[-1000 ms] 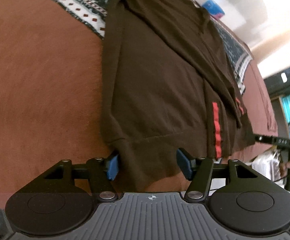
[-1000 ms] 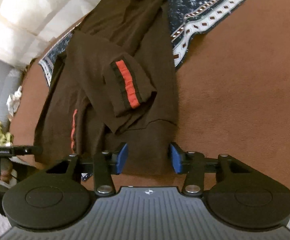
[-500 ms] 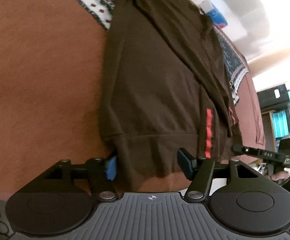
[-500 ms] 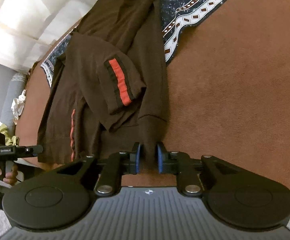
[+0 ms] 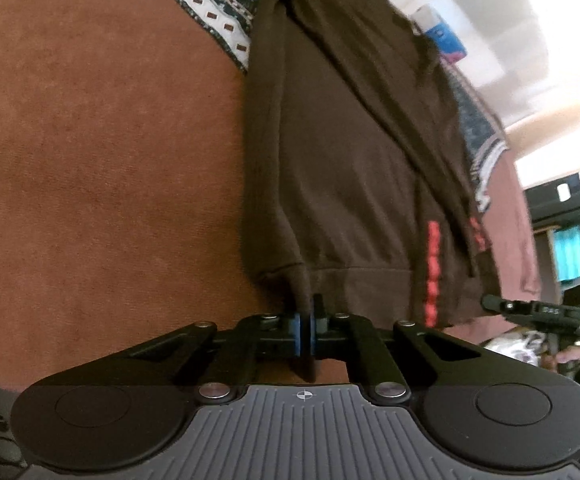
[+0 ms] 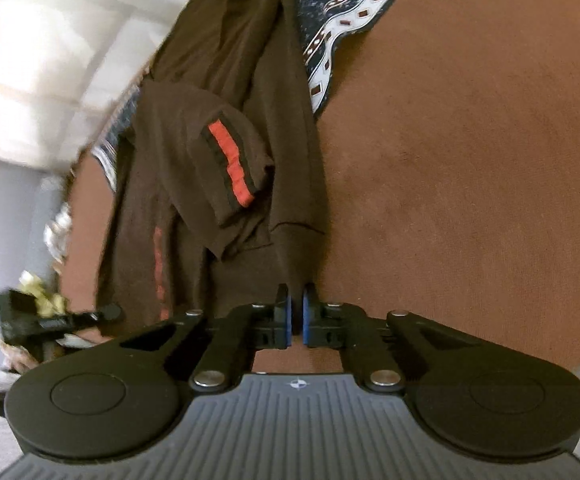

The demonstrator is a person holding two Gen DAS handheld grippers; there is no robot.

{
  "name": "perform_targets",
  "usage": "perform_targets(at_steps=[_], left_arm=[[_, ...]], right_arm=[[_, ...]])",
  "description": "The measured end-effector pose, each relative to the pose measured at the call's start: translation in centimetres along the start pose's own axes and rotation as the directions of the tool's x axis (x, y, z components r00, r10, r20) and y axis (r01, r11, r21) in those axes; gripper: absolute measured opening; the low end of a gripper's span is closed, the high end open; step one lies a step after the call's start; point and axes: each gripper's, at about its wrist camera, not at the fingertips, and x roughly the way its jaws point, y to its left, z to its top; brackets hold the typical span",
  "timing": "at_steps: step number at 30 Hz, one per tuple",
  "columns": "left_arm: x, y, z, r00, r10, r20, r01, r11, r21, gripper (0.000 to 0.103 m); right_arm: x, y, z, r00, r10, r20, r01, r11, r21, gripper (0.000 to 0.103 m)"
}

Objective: Fold clothes
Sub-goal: 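Grasp the garment hem with both grippers and lift it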

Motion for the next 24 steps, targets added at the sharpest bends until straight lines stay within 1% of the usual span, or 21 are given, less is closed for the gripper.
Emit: perform_targets(at_steps=[4,7,10,14,18,21,24], left_arm=[[-2.1,0.2,0.5,0.997,-0.075,0.032,0.076,0.996,-0.051,0.000],[-3.6,-0.6,1.4,0.988,-0.134,0.082,0.139,0.988,-0.070,0.000],[-4.6,-1.8,3.0,0.973,-0.189,0.135,0.200,0.977,-0.070,0.000],[-5.4,-3.1,6.1,0.945,-0.243,0.217,0.264,0.962,-0.072,0.000],[-4.8,-3.4,10.0,0.920,-0.233,0.316,0.277,0.956,-0.101,0.000],[-3.6,-2.9,13.0,0.903,-0.204,0.378,0.273,0.952,-0.137,0.000],[-1.2,-2.3,16.0,0.903,-0.152,0.402,0.244,0.951,-0.190,0.000]], right_arm=[[-1.3,0.5,0.3,0.998,0.066,0.016,-0.066,0.998,0.018,0.005],[-2.3,1.3,0.9,0.993,0.115,0.037,-0.115,0.993,0.015,0.005],[-3.6,2.1,2.3,0.980,0.181,0.081,-0.181,0.984,-0.006,0.005],[-4.8,3.4,5.2,0.950,0.263,0.167,-0.262,0.965,-0.027,0.005],[-4.5,4.3,9.4,0.918,0.319,0.235,-0.321,0.947,-0.034,0.005],[-3.4,4.6,12.6,0.905,0.333,0.264,-0.336,0.941,-0.038,0.005],[-1.0,4.7,16.0,0.916,0.307,0.260,-0.309,0.951,-0.033,0.005]])
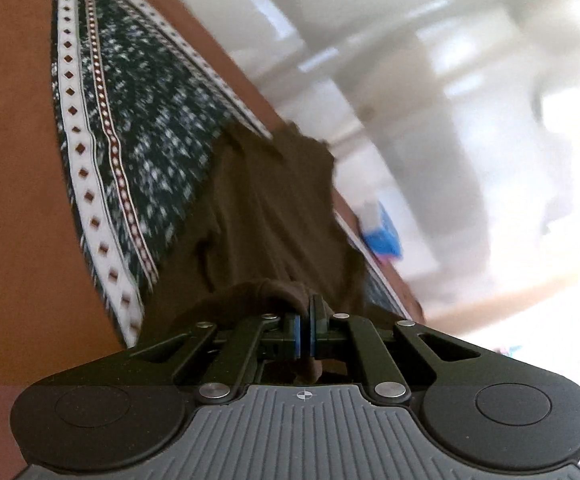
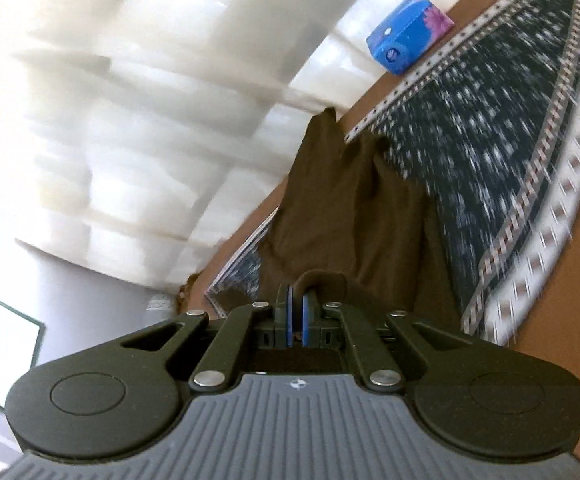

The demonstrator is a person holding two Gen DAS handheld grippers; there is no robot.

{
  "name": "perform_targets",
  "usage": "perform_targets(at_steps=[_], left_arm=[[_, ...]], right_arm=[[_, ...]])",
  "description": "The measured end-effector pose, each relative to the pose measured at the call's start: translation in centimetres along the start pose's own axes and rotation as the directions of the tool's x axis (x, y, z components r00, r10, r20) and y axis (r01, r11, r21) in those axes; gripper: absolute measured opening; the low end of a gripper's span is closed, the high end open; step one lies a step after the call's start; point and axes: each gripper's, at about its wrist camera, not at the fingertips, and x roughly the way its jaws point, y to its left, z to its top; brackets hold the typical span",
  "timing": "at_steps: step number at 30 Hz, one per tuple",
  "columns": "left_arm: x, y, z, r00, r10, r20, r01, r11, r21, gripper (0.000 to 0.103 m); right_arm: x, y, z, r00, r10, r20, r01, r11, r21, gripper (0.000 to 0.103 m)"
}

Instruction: Fold clothes

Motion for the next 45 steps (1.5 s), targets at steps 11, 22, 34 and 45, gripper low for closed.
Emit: perform_targets(at_steps=[11,22,34,45], left_arm=[[6.5,1.2,2.6,0.995,0.102,0.001,-0.102,0.993,-0.052,0.000],[8.4,2.0,3.6,0.984,0.174,0.032,-0.170,0.980,-0.108,0.022],[6.1,-1.0,5.7,0.976,0.200,0.083,-0.207,0.975,0.086,0.037],[9.0,-7.8,-0.3,0.952,0.286,-0.108,-0.139,0.718,0.682,0.055]], right_arm=[[7.2,-3.1,5.1,0.993,-0.108,-0.050,0.110,0.993,0.036,0.005],[9.0,-5.8,5.9,0.984,-0.160,-0.071,0.170,0.973,0.158,0.005],[7.7,-4.2,7.1,0.982,-0.183,0.045,0.174,0.973,0.152,0.057],[9.8,3.6,6.0,0.936,-0.349,-0.036,0.291,0.830,-0.476,0.061]])
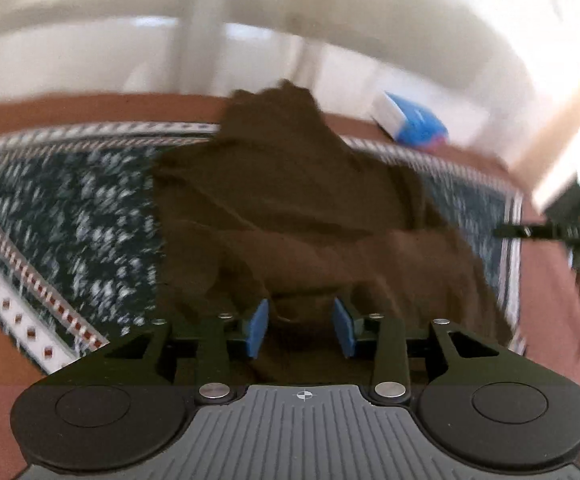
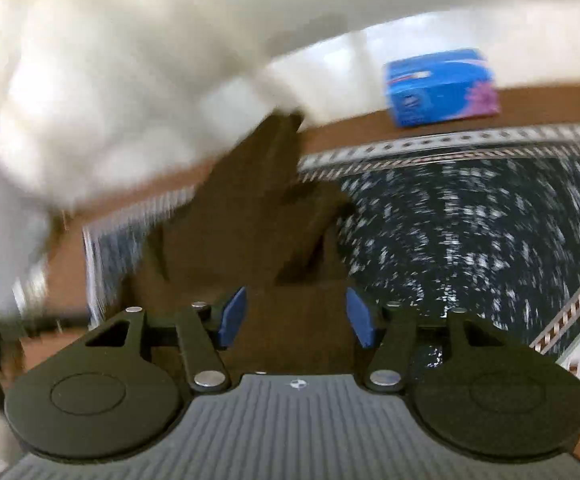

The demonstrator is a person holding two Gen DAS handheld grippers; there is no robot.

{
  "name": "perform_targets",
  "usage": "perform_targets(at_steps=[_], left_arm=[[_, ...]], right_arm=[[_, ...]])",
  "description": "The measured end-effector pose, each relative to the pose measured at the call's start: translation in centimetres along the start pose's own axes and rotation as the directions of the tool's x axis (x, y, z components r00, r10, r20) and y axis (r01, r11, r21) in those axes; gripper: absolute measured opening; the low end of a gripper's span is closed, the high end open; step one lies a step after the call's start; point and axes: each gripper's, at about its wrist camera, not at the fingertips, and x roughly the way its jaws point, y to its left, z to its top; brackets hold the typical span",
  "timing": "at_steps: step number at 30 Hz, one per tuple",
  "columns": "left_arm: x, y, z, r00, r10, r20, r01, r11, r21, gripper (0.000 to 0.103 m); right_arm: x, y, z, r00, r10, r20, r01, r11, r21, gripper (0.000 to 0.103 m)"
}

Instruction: Fold clothes

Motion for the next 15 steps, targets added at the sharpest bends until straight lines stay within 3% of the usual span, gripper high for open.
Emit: perform_targets(at_steps=[4,6,15], left_arm=[[1.0,-3.2,-0.4,0.999,0.024,-0.025,-0.018,0.979,0.202,0.060],[1.2,-4.2,-0.6,0.999,0.030,-0.036,-0.019,0.961,0.274,0.061],[4.2,-4.0,0.8,0.997,0.061,-0.056,-0.044,0.961,0.272,0.064]], right_arm=[[2.0,2.0,-0.3,0.995,-0.049,-0.083,0.035,0.987,-0.159,0.061],[2.5,2.5,-0.4,0.995,-0.035,-0.096,0.017,0.983,-0.182,0.062],[4.0,2.6,0.0,0.989,-0.058,-0.135,0.029,0.977,-0.210,0.066]])
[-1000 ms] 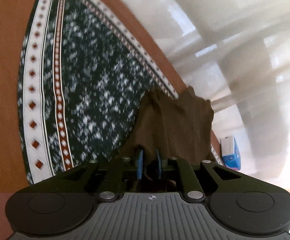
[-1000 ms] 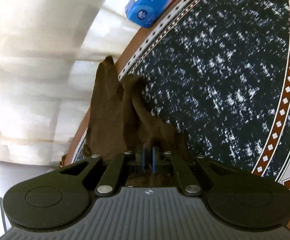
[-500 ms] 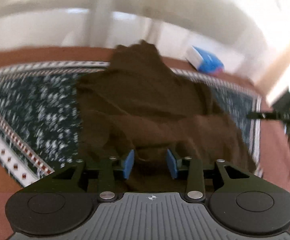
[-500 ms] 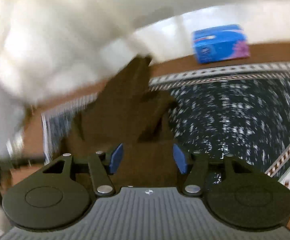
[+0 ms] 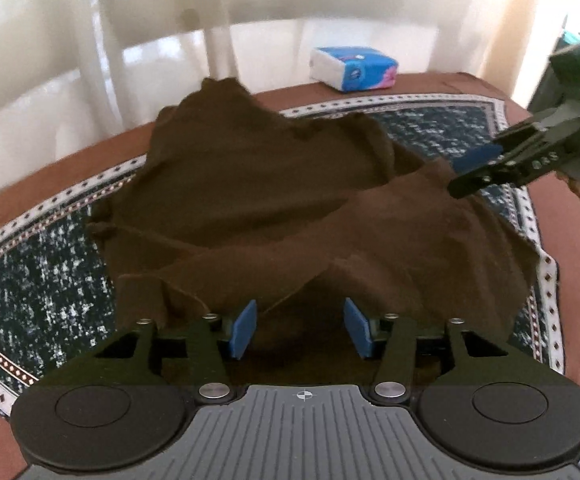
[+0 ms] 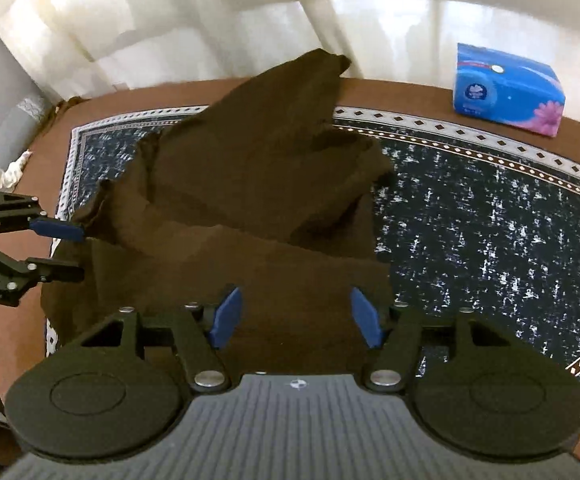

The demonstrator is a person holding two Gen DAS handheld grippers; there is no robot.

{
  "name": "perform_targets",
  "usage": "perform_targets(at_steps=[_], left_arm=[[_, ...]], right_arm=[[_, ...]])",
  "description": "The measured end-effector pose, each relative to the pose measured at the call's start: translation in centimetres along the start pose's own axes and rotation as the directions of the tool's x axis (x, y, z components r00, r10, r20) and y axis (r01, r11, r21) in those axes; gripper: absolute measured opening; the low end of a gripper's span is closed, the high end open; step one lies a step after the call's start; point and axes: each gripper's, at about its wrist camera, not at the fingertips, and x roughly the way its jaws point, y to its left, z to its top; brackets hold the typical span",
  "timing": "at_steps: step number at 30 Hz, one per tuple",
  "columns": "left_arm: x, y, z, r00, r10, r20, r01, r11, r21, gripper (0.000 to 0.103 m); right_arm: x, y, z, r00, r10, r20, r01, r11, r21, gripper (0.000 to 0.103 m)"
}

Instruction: Fold clothes

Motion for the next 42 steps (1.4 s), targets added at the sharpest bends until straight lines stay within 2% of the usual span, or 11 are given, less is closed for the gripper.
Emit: perform_targets(at_steps=[7,14,18,20,22,29,37,39,40,41,42], left_arm=[[1.2,0.3,0.6,0.999,-0.031,-0.034,0.032,0.999,0.027,0.066],[1.5,1.0,1.2,0.998,-0.038,-0.042,0.042,0.996,0.077,0.066],[2.4,1.1,1.6,0.994,-0.071,-0.089,0.080,0.991,0.103,0.064],[2.9,1.0,1.7,0.989,-0.089,-0.116,0.102,0.988,0.117,0.000],[3.2,1.0,1.8,0.986,-0.105,-0.128,0.121,0.985,0.126,0.000],[2.2,2.8,3.3,0.994,-0.113,-0.015,0.113,0.994,0.005,0.000],[3.1,3.9,4.2,0.995,-0.100,-0.020,0.099,0.994,-0.036,0.000],[3.1,3.8,4.1,0.995,-0.099,-0.030,0.098,0.995,-0.022,0.000],[3.1,3.8,4.0,0.995,-0.096,-0.035,0.095,0.995,-0.017,0.000],[3.1,3.9,4.0,0.995,-0.093,-0.038,0.093,0.996,-0.018,0.000],[3.1,4.0,4.0,0.995,-0.091,-0.037,0.090,0.996,-0.022,0.000]], right_arm=[[0.8,-0.1,0.7,0.999,-0.024,-0.028,0.023,0.998,-0.062,0.066],[1.2,-1.1,1.0,1.000,-0.008,-0.021,0.008,1.000,-0.021,0.066],[1.4,-1.3,0.9,1.000,0.004,-0.020,-0.004,1.000,-0.005,0.067],[1.5,-1.5,0.9,1.000,0.005,-0.022,-0.005,1.000,0.003,0.067],[1.5,-1.7,0.9,1.000,0.011,-0.025,-0.011,1.000,0.011,0.067],[1.3,-2.6,1.2,1.000,-0.021,-0.021,0.022,0.999,0.044,0.060],[1.5,-3.4,0.8,0.998,-0.050,-0.032,0.053,0.994,0.094,0.061],[1.5,-3.7,0.7,0.999,-0.022,-0.029,0.026,0.991,0.133,0.061],[1.7,-3.8,0.7,0.999,-0.006,-0.040,0.011,0.990,0.138,0.059],[1.8,-3.8,0.6,0.999,0.010,-0.050,-0.003,0.990,0.142,0.046],[1.7,-3.8,0.7,0.999,0.013,-0.047,-0.006,0.990,0.141,0.020]])
